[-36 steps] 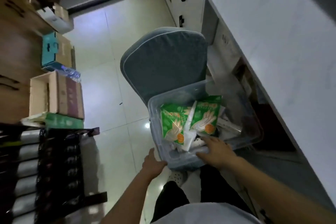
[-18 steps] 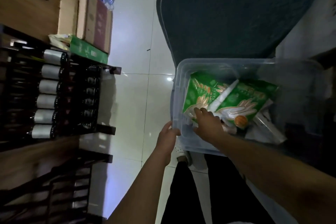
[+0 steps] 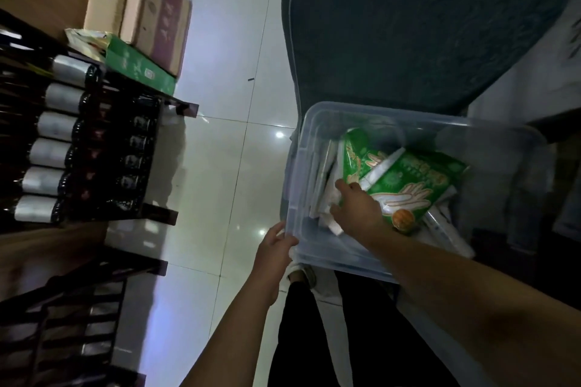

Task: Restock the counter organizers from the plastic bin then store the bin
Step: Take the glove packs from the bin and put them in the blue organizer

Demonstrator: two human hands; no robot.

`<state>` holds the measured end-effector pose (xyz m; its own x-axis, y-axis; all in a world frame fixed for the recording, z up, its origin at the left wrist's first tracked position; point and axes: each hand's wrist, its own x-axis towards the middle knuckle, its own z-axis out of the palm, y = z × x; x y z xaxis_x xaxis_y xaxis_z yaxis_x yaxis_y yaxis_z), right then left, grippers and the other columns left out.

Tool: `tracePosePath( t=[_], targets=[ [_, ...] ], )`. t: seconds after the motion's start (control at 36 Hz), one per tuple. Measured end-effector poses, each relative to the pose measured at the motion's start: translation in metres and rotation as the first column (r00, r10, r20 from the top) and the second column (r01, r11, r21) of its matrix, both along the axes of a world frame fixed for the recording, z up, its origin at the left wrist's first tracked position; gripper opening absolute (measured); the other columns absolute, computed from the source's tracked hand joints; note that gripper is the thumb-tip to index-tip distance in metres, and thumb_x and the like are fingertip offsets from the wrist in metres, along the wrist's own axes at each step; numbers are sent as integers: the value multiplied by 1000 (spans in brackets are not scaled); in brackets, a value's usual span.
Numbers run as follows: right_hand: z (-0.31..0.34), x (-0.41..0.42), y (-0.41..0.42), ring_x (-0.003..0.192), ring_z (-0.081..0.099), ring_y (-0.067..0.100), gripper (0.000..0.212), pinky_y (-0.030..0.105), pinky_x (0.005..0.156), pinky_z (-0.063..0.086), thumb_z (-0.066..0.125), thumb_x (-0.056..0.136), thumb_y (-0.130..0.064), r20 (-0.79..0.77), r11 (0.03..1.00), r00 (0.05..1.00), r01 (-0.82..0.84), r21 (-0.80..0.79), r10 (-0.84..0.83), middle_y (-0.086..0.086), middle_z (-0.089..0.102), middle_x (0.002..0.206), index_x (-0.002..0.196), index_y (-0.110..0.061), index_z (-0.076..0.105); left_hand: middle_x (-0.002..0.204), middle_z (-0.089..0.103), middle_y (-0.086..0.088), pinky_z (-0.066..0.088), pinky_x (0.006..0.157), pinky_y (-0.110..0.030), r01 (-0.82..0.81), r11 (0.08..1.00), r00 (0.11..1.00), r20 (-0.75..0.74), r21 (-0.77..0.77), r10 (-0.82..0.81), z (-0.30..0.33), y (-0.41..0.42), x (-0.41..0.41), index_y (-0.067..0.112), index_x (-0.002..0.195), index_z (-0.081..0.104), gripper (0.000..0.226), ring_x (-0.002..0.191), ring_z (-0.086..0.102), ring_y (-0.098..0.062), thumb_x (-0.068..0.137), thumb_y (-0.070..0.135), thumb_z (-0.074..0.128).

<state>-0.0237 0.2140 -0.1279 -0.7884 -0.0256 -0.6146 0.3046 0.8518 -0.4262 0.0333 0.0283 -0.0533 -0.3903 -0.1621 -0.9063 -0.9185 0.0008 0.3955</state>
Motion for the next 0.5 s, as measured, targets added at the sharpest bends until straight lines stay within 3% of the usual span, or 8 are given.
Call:
tracePosePath(
  t=[0.08,0.19,0.31,0.39,0.44,0.5],
  targets=[
    [8,12,14,90,64,39,54,39,68,44,54,87,-14,-81,987,984,161,-4,-160,15,61,113,138,-28,43,120,64,1,47,85,-30,7,999,1000,-7,-48,-8,10,0,6,33,120,62,30,106,60,-10,92,21,62],
    [25,17,33,79,62,34,47,33,63,38,52,88,-9,-144,919,908,394,-26,-393,11,69,97,130,-29,51,119,62,1,46,90,-34,35,984,996,-70,-176,-48,30,4,9,32,113,64,26,109,60,-16,93,16,59],
    [46,16,49,72,61,30,45,43,71,54,55,89,-12,-116,890,882,449,-82,-456,4,67,86,127,-35,47,121,63,2,47,99,-37,72,963,986,-128,-260,-108,58,14,5,29,115,64,29,114,58,-21,94,12,57],
    [68,16,55,73,62,30,47,47,71,56,55,91,-15,-137,889,882,429,-162,-451,2,66,88,129,-40,47,114,68,0,50,97,-38,61,976,981,-169,-207,-97,79,26,-5,27,107,67,21,107,62,-19,94,11,59],
    [86,17,56,78,63,29,47,46,73,56,57,91,-15,-161,897,893,382,-223,-420,1,68,90,130,-40,49,114,70,-8,53,89,-37,49,994,988,-140,-102,-63,88,37,-14,21,107,69,17,101,65,-21,95,14,60],
    [104,21,57,84,65,29,48,45,75,56,59,91,-14,-197,910,907,315,-268,-372,1,71,94,133,-36,53,118,68,-15,53,93,-44,29,999,997,-68,38,-26,95,51,-21,15,113,67,18,102,65,-23,96,18,61]
  ],
)
